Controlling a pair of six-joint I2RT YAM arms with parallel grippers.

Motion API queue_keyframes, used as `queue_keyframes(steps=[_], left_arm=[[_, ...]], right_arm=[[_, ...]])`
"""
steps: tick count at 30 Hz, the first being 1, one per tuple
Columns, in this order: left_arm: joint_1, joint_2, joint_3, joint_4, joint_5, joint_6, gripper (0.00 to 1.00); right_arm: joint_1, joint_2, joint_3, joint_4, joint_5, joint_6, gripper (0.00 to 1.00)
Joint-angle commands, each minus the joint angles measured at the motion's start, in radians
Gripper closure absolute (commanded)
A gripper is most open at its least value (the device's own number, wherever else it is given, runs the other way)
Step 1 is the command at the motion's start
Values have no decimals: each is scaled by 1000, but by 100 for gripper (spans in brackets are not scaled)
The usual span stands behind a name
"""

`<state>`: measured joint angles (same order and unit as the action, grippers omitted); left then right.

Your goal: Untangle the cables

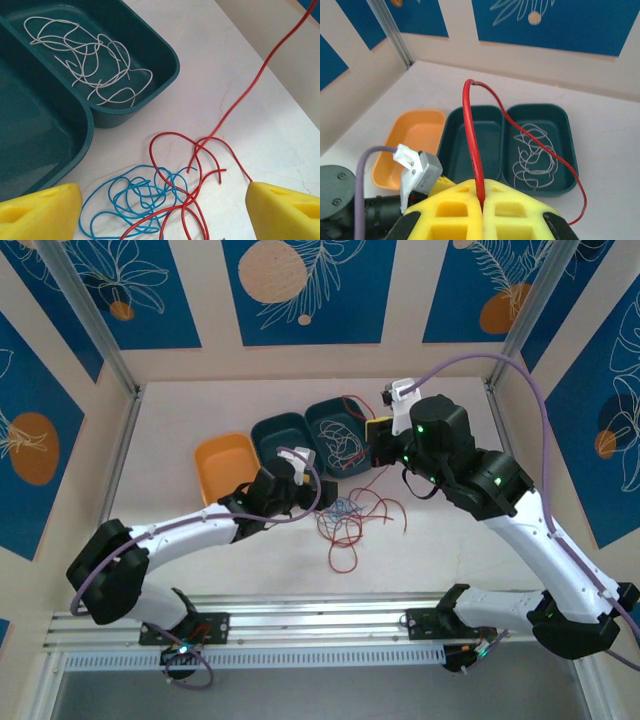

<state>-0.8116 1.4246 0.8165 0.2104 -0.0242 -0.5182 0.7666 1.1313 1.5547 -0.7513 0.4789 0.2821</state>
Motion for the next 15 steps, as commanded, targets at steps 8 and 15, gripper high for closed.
queue_keyframes(steps=[8, 15], left_arm=[[9, -71, -51, 53, -5, 0, 7], [10, -241, -124, -39, -110, 6, 0]], right_arm=[[5, 4, 115, 118, -69, -89, 100], [5, 106, 198, 122, -111, -101, 100]])
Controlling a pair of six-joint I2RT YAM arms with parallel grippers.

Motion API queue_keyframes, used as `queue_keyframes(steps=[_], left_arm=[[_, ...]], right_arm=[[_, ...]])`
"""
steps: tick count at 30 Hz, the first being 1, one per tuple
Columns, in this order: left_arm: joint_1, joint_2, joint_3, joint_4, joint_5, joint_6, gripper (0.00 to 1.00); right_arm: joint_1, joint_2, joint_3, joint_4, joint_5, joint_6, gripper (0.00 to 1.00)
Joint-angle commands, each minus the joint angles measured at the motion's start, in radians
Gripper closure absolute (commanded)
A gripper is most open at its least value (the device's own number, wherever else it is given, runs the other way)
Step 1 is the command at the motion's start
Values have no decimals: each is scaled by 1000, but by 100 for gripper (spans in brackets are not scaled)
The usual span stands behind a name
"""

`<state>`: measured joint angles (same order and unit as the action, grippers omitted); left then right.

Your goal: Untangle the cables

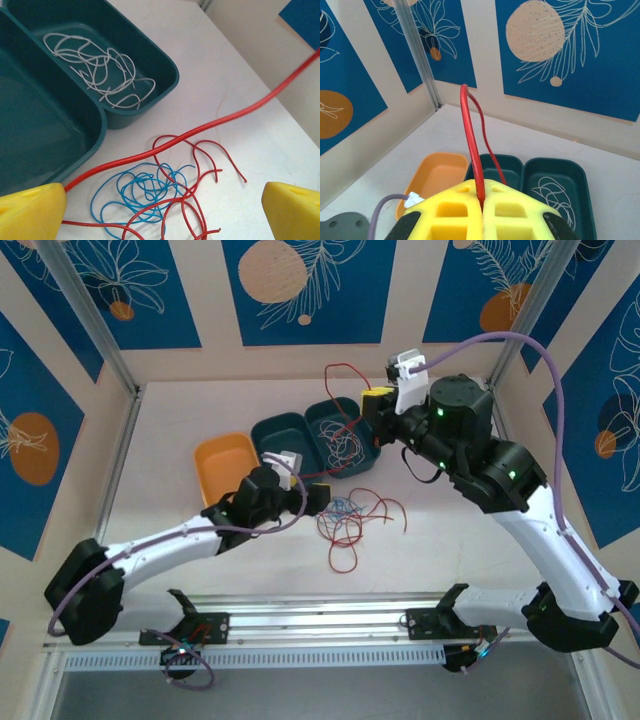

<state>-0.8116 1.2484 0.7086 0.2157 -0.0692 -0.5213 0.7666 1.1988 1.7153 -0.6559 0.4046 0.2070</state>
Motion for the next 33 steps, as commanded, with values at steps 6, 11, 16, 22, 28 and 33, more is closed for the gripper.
queue_keyframes(steps=[6, 11, 16, 22, 28, 33], left_arm=[[10, -238, -70, -179, -224, 27, 0], [11, -368, -86, -315, -373, 29, 0], [14, -473, -72, -440, -490, 31, 0], [13, -579, -73, -527, -546, 41, 0], [13, -635, -81, -567, -569, 44, 0], [15, -637, -84, -572, -569, 44, 0]], right_arm=[[4, 151, 134, 33, -66, -47, 100], [-3, 253, 208, 30, -81, -58, 100], [-26, 362, 256, 45, -102, -96, 100], [-63, 520, 393, -28, -92, -93, 100], [-70, 639, 507, -100, -45, -92, 100], [-91, 724, 624, -191, 3, -69, 100]])
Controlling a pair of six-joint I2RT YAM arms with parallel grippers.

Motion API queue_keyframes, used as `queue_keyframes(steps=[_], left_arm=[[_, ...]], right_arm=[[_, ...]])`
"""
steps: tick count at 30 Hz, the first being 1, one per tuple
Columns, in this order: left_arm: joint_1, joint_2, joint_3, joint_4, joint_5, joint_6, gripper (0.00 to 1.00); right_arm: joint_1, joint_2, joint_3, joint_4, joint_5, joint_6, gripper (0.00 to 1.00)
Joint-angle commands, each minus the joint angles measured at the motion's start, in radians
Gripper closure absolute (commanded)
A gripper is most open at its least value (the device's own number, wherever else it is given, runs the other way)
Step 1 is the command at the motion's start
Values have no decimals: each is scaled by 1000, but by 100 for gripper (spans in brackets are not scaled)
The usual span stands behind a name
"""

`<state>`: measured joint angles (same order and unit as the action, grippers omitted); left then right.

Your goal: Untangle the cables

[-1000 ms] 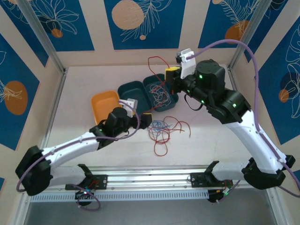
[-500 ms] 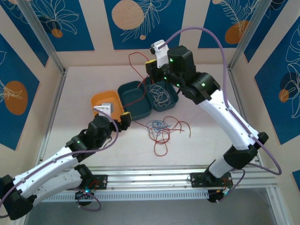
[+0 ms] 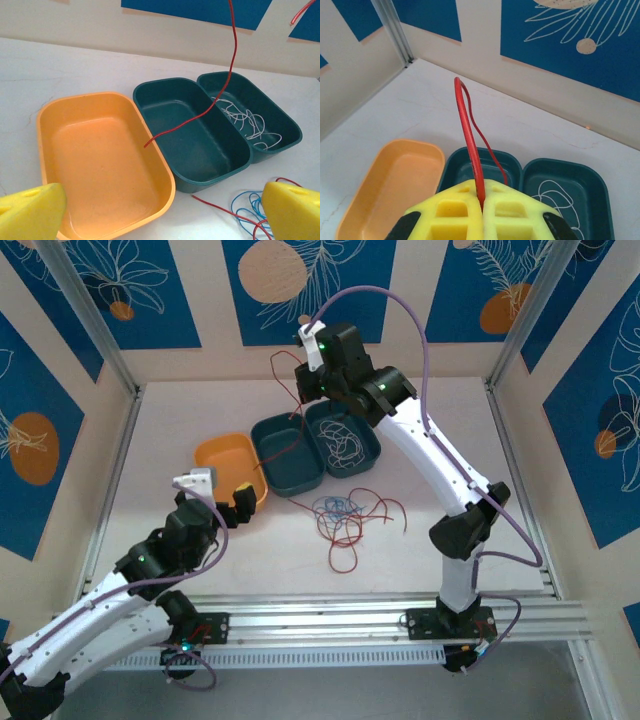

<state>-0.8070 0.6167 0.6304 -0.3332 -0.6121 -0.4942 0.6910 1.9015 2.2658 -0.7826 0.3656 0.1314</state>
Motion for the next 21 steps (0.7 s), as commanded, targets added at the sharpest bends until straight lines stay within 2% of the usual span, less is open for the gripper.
queue_keyframes(steps=[1, 5, 8, 17, 21], left_arm=[[9, -4, -6, -21, -26, 16, 0], [9, 5, -12, -9, -18, 13, 0], [11, 11, -12, -4, -14, 14, 0], [10, 30, -13, 9, -11, 19, 0], [11, 35, -12, 15, -14, 18, 0]], right_arm=[[-20, 40, 99, -81, 53, 13, 100], [-42, 99, 206, -174, 109, 40, 100], [-63, 100, 218, -196, 96, 61, 100], [-86, 15, 104, -192, 82, 104, 100], [-85, -39, 20, -174, 36, 129, 100]])
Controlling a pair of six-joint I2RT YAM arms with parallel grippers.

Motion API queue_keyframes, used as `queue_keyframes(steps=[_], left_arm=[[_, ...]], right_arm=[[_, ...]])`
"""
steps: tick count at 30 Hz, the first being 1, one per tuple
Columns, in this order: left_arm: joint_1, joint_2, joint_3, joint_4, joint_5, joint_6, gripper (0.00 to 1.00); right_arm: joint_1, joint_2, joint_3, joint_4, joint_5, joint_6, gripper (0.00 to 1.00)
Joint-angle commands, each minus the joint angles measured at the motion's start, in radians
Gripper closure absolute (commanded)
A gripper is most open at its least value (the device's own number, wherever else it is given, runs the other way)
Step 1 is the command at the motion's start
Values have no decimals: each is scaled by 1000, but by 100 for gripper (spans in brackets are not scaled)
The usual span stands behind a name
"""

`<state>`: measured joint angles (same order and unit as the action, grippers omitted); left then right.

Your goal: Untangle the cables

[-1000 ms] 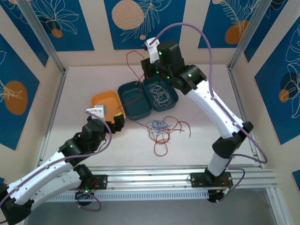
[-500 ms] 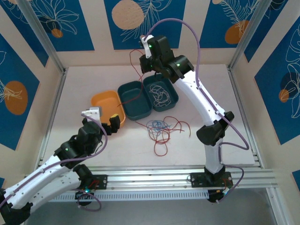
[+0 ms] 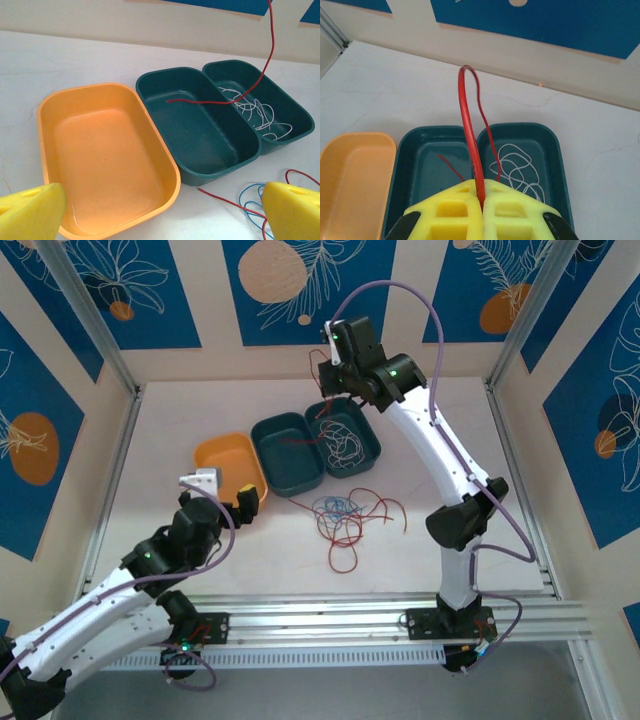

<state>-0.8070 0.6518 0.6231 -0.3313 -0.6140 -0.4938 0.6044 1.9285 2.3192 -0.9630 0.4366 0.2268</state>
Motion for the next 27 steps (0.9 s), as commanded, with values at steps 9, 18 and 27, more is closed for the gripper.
queue_keyframes(steps=[9, 18, 27], left_arm=[[15, 37, 1, 25, -11, 8, 0], [20, 46, 5, 23, 3, 0, 0], [28, 45, 4, 23, 2, 8, 0]], right_arm=[[45, -62, -89, 10, -205, 61, 100], [69, 153, 59, -32, -199, 25, 100], [101, 339, 184, -73, -168, 1, 100]])
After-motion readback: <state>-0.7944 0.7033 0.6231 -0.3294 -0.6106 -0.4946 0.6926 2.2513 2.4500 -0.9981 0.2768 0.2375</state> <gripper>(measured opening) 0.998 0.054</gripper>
